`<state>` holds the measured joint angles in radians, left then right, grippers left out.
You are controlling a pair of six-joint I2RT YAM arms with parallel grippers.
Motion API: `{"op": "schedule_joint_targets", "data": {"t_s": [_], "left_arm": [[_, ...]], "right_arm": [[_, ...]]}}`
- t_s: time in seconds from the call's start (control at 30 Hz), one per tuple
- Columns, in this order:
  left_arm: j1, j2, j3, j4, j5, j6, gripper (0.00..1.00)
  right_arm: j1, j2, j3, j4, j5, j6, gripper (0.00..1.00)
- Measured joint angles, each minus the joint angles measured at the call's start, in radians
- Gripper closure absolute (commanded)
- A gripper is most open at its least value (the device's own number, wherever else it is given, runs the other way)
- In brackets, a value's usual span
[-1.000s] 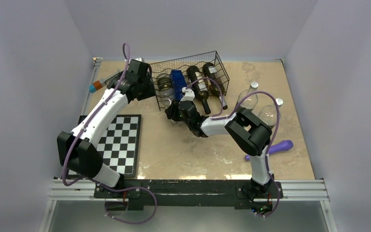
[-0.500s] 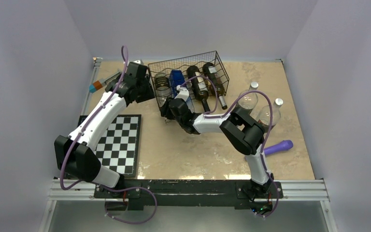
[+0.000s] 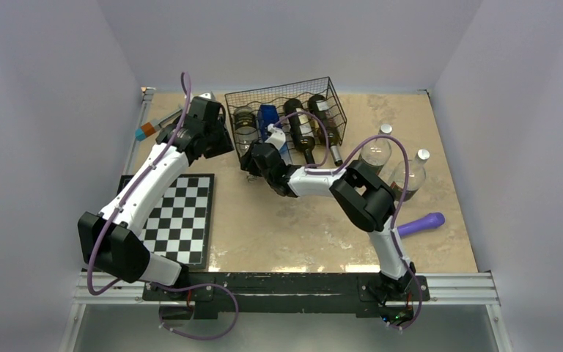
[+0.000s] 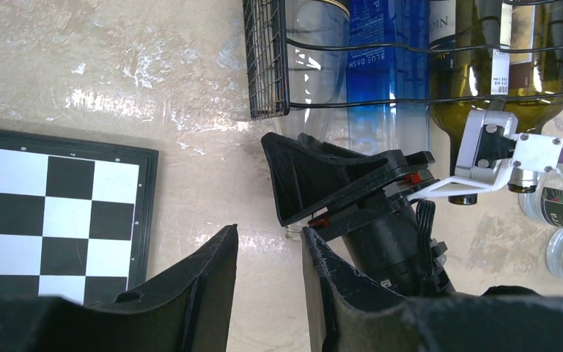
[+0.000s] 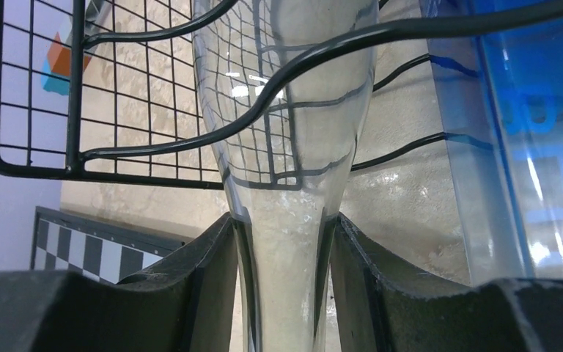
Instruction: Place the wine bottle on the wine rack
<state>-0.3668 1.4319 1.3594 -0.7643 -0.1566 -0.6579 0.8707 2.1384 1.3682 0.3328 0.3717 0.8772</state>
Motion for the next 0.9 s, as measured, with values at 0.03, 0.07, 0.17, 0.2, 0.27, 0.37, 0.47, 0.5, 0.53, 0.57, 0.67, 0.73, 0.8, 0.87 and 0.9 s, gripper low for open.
{"op": "schedule_joint_targets", "data": {"t_s": [0.03,0.07,0.17,0.2,0.27,0.37,0.47,0.5,0.53,0.57,0.67,0.73,0.8,0.87,0.9], "left_arm": [[0.000,-0.001,0.000,0.000,0.000,0.000,0.58],[0.000,-0.002,0.000,0.000,0.000,0.000,0.58],[0.000,-0.002,0.000,0.000,0.000,0.000,0.58],[0.000,-0.002,0.000,0.000,0.000,0.000,0.58],[0.000,-0.002,0.000,0.000,0.000,0.000,0.58],[0.000,-0.002,0.000,0.000,0.000,0.000,0.58],[0.000,-0.002,0.000,0.000,0.000,0.000,0.58],[0.000,-0.002,0.000,0.000,0.000,0.000,0.58],[0.000,-0.002,0.000,0.000,0.000,0.000,0.58],[0.000,-0.003,0.000,0.000,-0.001,0.000,0.58],[0.000,-0.010,0.000,0.000,-0.003,0.000,0.57],[0.000,-0.020,0.000,0.000,-0.007,0.001,0.56],[0.000,-0.032,0.000,0.000,-0.011,0.005,0.54],[0.000,-0.046,0.000,0.000,-0.016,0.010,0.52],[0.000,-0.053,0.000,0.000,-0.020,0.014,0.51]], "right_arm": [[-0.003,0.001,0.002,-0.004,-0.005,0.014,0.83],[-0.007,0.001,0.002,-0.005,-0.011,0.025,0.78],[-0.015,0.001,0.002,-0.008,-0.034,0.053,0.59],[-0.017,0.001,0.003,-0.011,-0.041,0.058,0.53],[-0.021,0.001,0.008,-0.023,-0.052,0.063,0.41],[-0.029,0.001,0.018,-0.044,-0.053,0.071,0.28],[-0.039,-0.003,0.042,-0.092,-0.055,0.087,0.25],[-0.043,-0.007,0.047,-0.110,-0.059,0.091,0.24],[-0.047,-0.010,0.055,-0.127,-0.065,0.093,0.24],[-0.049,-0.013,0.064,-0.143,-0.072,0.095,0.22],[-0.053,-0.026,0.086,-0.200,-0.079,0.093,0.18],[-0.054,-0.039,0.101,-0.233,-0.078,0.090,0.16],[-0.054,-0.057,0.118,-0.272,-0.078,0.083,0.14],[-0.054,-0.082,0.128,-0.303,-0.077,0.069,0.13],[-0.054,-0.100,0.134,-0.323,-0.077,0.060,0.13]]}}
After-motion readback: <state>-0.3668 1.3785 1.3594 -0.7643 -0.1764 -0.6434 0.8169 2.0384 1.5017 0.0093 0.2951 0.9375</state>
